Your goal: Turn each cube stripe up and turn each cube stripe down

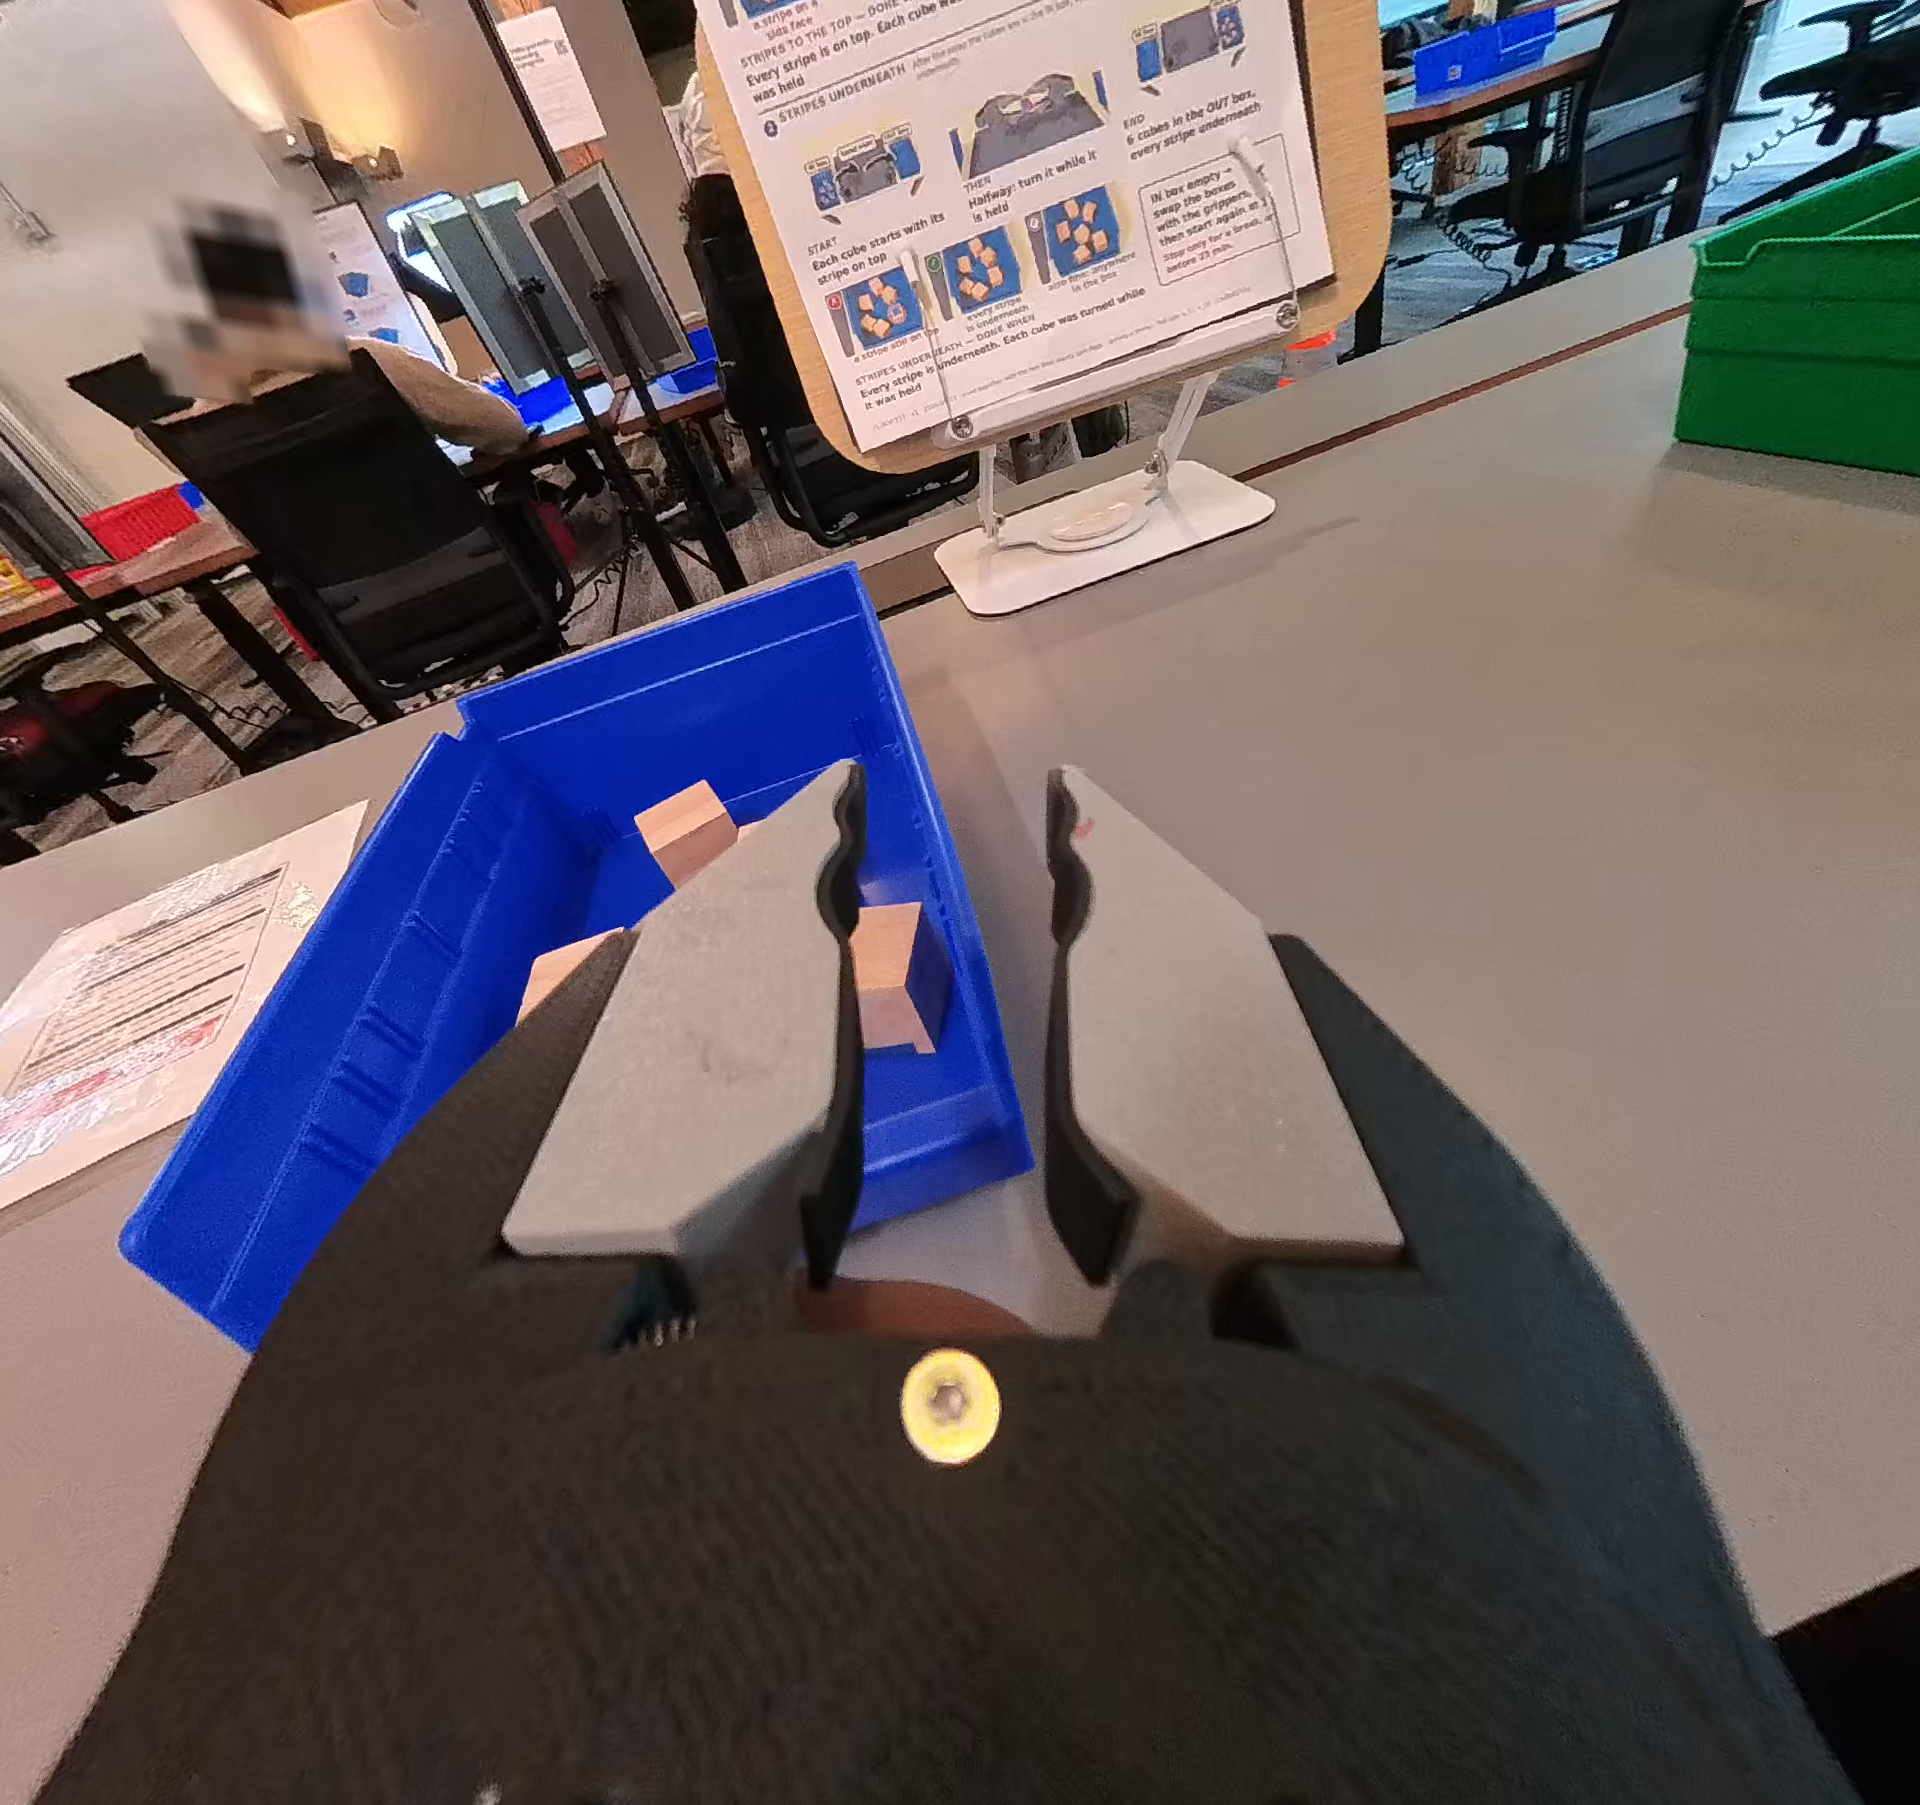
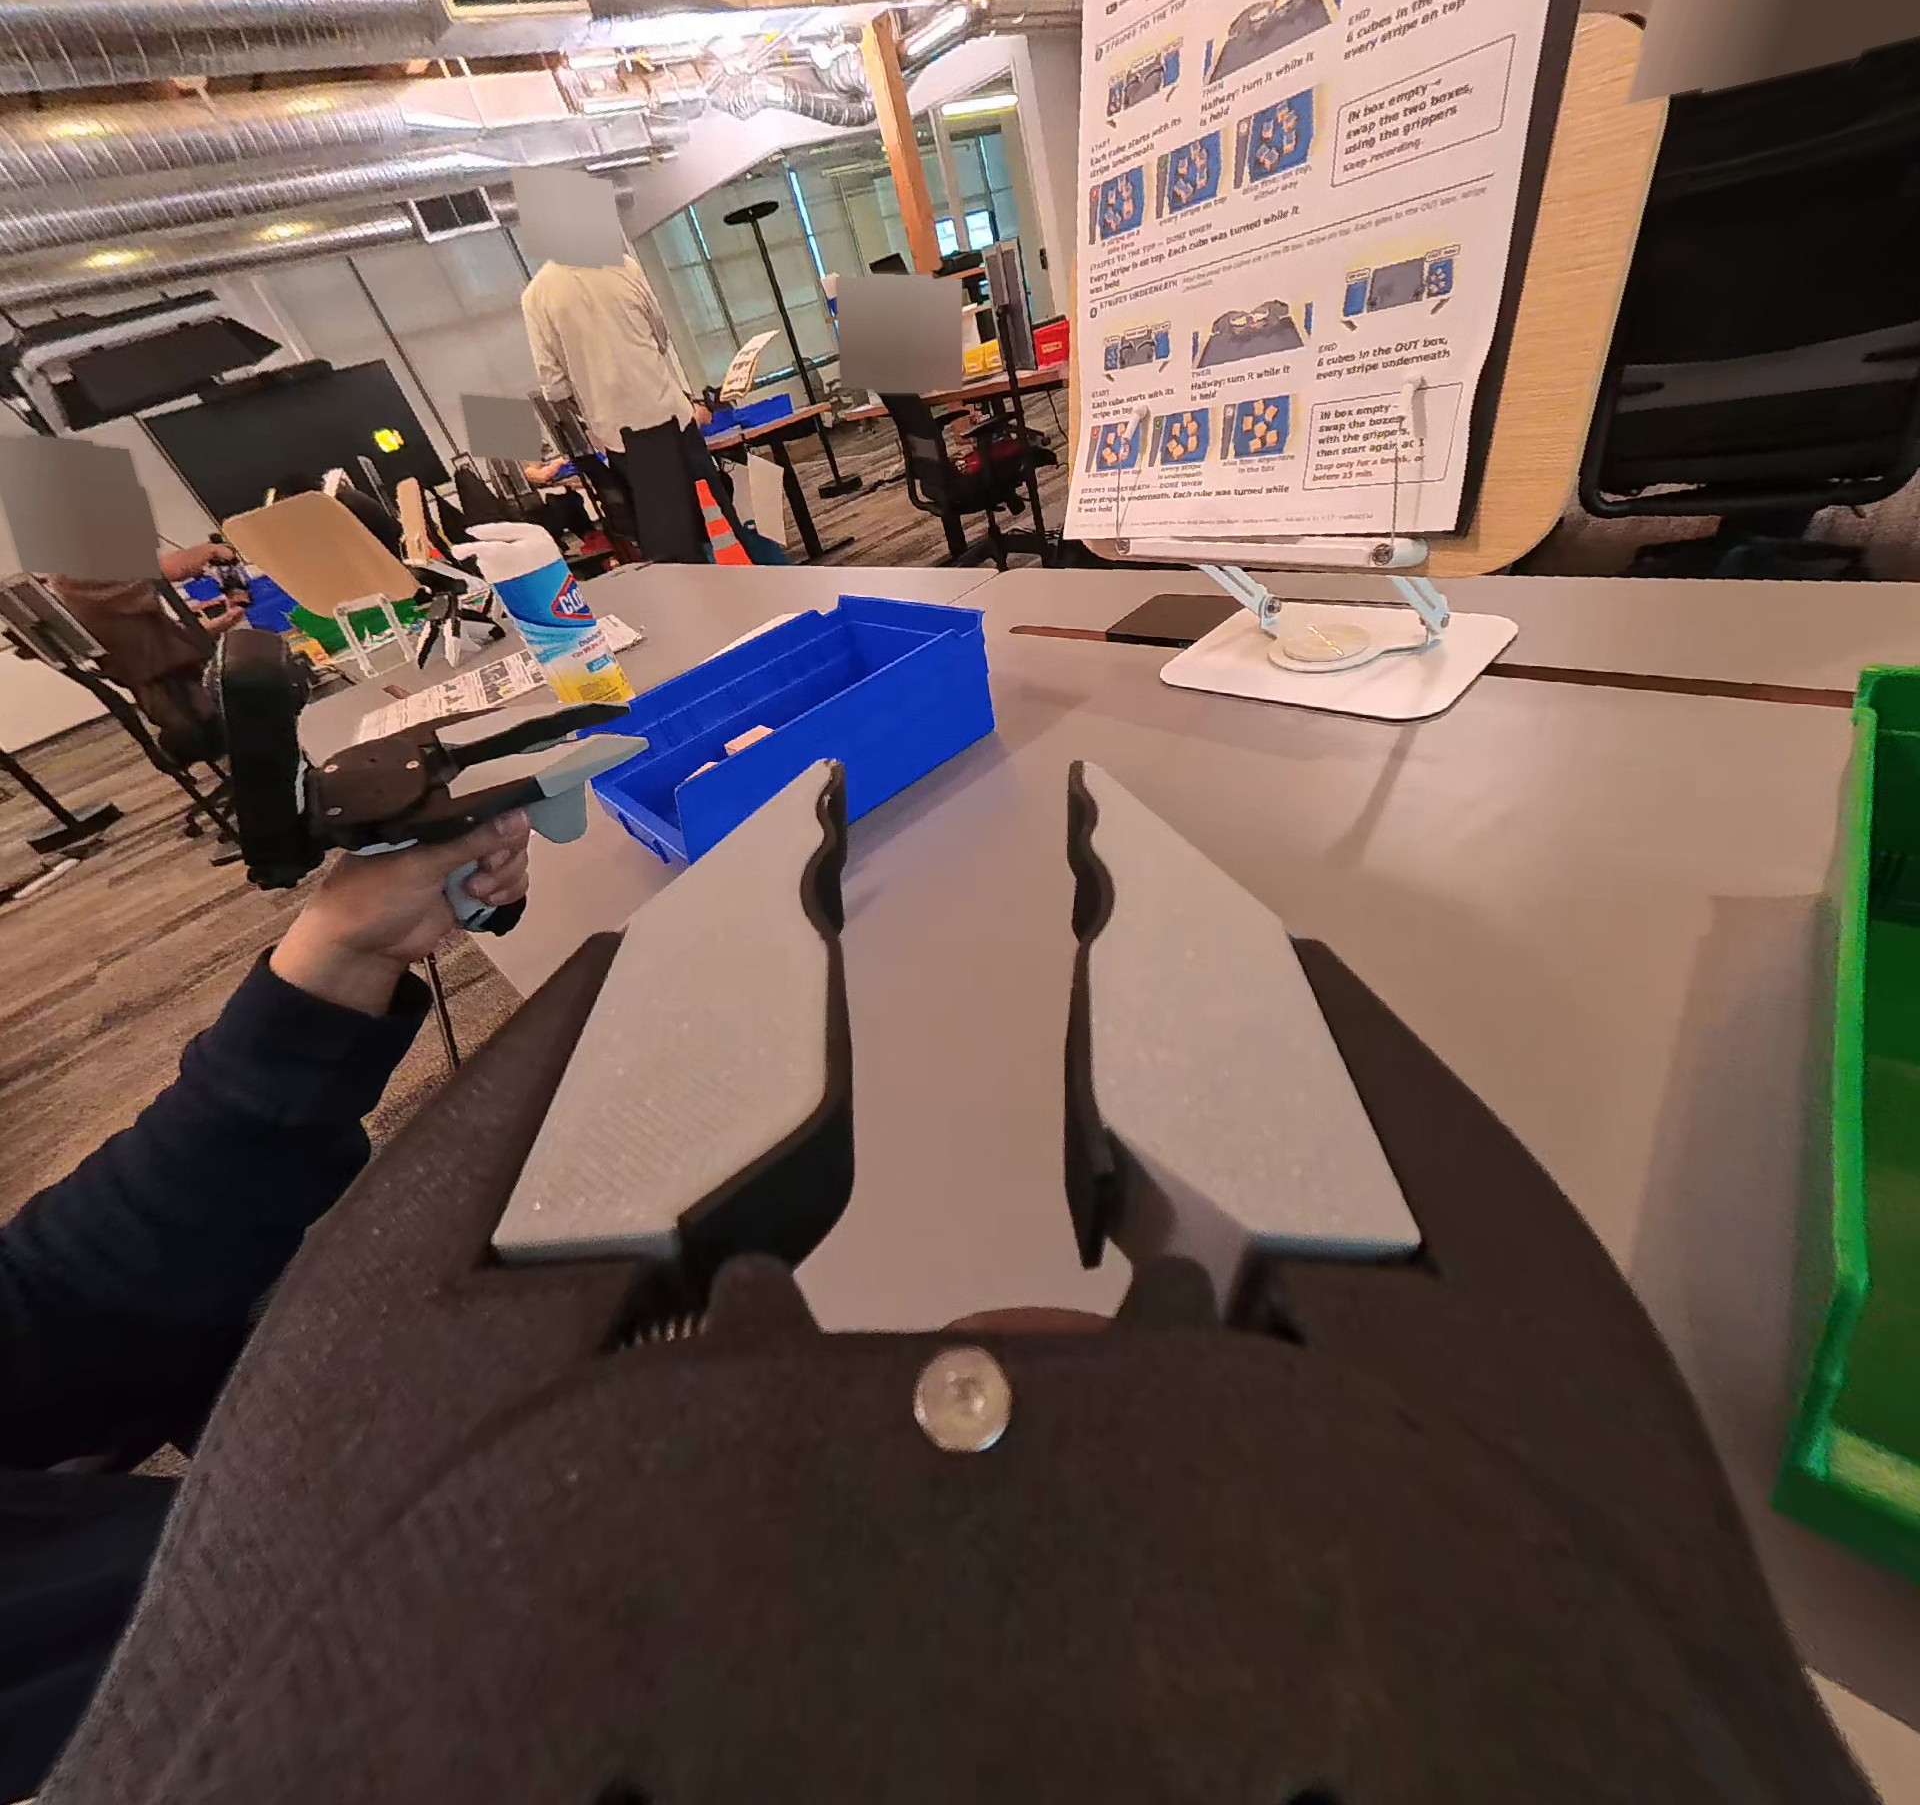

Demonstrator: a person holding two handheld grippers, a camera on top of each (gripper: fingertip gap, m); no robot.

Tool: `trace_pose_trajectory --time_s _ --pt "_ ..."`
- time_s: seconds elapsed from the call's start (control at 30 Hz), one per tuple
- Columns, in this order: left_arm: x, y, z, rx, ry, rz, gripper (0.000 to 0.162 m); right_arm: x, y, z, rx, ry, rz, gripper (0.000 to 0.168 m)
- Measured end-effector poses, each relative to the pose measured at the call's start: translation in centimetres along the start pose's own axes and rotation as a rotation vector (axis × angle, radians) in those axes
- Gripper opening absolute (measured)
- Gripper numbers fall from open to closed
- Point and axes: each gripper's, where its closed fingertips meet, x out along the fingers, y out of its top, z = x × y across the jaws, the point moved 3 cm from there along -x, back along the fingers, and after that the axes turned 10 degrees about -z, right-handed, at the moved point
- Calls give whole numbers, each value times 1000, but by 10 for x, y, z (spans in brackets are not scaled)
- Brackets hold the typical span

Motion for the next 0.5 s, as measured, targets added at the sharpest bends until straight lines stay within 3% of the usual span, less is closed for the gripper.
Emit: trace_pose_trajectory --time_s 0.5 --pt "0 0 2 17 -1 2 32 2 -1 -5 -11 9 -6 40"
